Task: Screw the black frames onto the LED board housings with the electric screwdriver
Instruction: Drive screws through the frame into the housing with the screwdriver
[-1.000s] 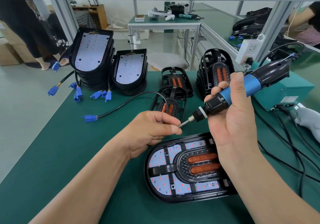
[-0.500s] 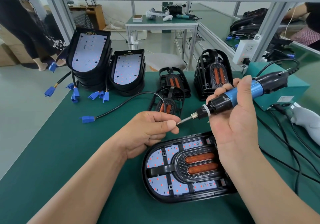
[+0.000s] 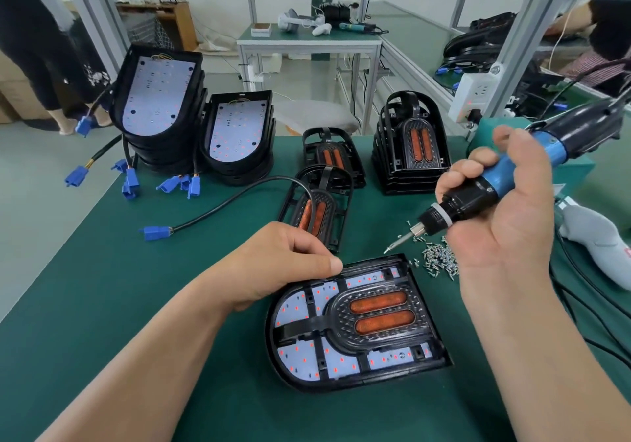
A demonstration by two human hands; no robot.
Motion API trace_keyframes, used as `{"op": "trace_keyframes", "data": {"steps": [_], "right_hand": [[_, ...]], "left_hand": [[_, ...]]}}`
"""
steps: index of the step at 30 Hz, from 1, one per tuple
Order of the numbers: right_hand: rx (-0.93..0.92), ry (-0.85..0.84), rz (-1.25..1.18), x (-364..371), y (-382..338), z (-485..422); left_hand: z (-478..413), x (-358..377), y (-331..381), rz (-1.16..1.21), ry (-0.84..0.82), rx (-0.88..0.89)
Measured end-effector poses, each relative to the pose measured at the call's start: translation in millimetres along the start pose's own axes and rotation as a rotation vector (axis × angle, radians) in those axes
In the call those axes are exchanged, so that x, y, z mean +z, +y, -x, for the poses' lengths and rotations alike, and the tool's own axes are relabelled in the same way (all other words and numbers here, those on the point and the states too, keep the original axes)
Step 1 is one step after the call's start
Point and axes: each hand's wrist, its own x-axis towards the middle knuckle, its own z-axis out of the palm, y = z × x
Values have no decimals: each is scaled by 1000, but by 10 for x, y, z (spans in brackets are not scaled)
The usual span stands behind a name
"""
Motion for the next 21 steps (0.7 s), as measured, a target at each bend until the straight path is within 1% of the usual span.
{"op": "trace_keyframes", "data": {"steps": [5, 9, 14, 21], "right_hand": [[9, -111, 68, -7, -17, 15], [7, -174, 151, -5, -8, 30], [1, -227, 224, -8, 23, 42], [-4, -251, 260, -20, 49, 23]], "left_hand": [[-24, 17, -27, -102, 35, 40], [-22, 18, -35, -133, 39, 47], [-17, 27, -27, -150, 56, 59], [-8, 39, -5, -166, 69, 56]]}}
